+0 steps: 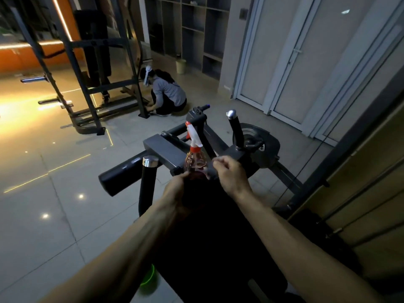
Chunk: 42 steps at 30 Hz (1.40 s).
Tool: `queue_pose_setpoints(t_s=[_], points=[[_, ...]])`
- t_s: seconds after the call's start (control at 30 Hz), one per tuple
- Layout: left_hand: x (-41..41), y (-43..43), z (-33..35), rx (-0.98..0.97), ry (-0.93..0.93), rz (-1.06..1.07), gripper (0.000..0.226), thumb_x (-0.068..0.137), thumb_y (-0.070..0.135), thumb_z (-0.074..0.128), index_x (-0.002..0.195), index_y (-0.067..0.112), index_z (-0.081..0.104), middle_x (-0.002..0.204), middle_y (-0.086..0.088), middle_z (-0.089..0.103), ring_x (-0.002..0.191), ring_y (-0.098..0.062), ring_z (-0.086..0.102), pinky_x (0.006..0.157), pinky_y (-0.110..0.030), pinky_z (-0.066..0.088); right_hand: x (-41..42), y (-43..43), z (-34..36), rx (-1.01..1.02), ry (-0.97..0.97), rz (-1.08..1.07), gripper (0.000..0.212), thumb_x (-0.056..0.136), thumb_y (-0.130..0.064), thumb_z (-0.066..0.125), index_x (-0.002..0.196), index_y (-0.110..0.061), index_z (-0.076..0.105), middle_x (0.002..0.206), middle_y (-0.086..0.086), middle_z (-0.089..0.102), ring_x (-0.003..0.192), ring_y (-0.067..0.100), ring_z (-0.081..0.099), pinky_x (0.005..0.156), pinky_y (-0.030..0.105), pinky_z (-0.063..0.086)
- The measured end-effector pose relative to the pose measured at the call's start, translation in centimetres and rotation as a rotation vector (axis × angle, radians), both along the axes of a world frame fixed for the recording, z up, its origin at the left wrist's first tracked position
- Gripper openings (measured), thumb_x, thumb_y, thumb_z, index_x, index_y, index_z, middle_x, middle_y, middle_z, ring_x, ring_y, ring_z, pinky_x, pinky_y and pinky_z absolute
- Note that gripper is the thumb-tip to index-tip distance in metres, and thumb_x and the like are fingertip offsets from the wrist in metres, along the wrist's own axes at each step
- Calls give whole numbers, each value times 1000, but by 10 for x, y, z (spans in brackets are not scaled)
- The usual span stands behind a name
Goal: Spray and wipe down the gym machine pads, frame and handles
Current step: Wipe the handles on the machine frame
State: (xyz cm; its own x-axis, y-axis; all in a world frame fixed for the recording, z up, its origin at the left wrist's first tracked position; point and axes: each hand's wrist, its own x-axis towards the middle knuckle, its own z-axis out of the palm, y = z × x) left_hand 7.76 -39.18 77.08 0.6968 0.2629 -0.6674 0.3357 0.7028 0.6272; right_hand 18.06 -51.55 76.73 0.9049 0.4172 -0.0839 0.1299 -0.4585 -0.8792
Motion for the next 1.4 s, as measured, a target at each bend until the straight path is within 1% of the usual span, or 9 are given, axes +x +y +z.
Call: queue_pose_setpoints(t_s=[0.2,0.4,0.53,0.67,0.83,1.03,1.13,1.23,1.4], points=[[0,-24,24,276,-135,-219,48,99,55,55,126,16,66,125,-11,71,113,-22,67,82,-33,50,-40,-13,-28,632,798,-134,41,103,-45,55,133,-19,68,124,13,73,119,34,67,102,48,54],[-66,35,55,1368,-347,-122,26,105,34,51,101,28,76,90,9,75,79,-5,69,73,-30,56,-85,50,5,811,638,-3,39,99,-37,69,126,-8,70,127,29,67,114,40,66,97,51,51],[-89,94,56,1240,-393,192,29,96,40,49,100,30,76,97,8,77,90,-15,74,84,-44,61,-114,99,37,766,107,-132,20,98,-21,70,118,-16,71,118,9,73,109,23,71,92,39,60],[-106,138,37,1125,-211,-38,25,98,30,58,88,21,79,81,4,75,73,-13,71,77,-40,60,-132,135,26,164,-595,-20,39,99,-45,59,128,-21,68,142,0,52,131,12,45,111,32,42],[-115,134,26,1067,-238,-438,23,97,9,61,100,21,80,52,19,60,42,4,48,53,-23,36,-114,145,27,-250,-872,6,28,99,-46,62,106,-19,67,104,7,63,90,27,65,70,35,52],[-111,136,2,1118,-283,-419,14,86,12,71,91,22,80,71,13,74,56,2,61,60,-27,50,-118,167,50,-271,-614,-239,38,105,-49,50,77,-24,57,70,-7,57,73,18,63,58,27,30],[-115,138,-11,1112,-320,-416,27,84,10,74,102,30,78,94,15,78,76,1,72,68,-26,57,-127,175,42,91,-285,-460,17,108,-38,50,99,-25,55,76,-21,41,67,-6,47,57,18,31],[-118,141,-20,1032,-362,-417,38,86,2,70,109,31,77,101,16,78,90,1,73,82,-30,60,-144,171,20,222,-328,-506,31,108,-45,50,116,-19,65,90,-25,52,83,-24,52,76,3,40],[-124,138,-20,1049,-366,-408,32,87,-7,60,95,19,76,82,4,73,75,-12,66,66,-27,47,-163,153,-14,29,-618,-470,46,103,-51,52,118,-11,67,111,10,73,101,24,68,72,17,39]])
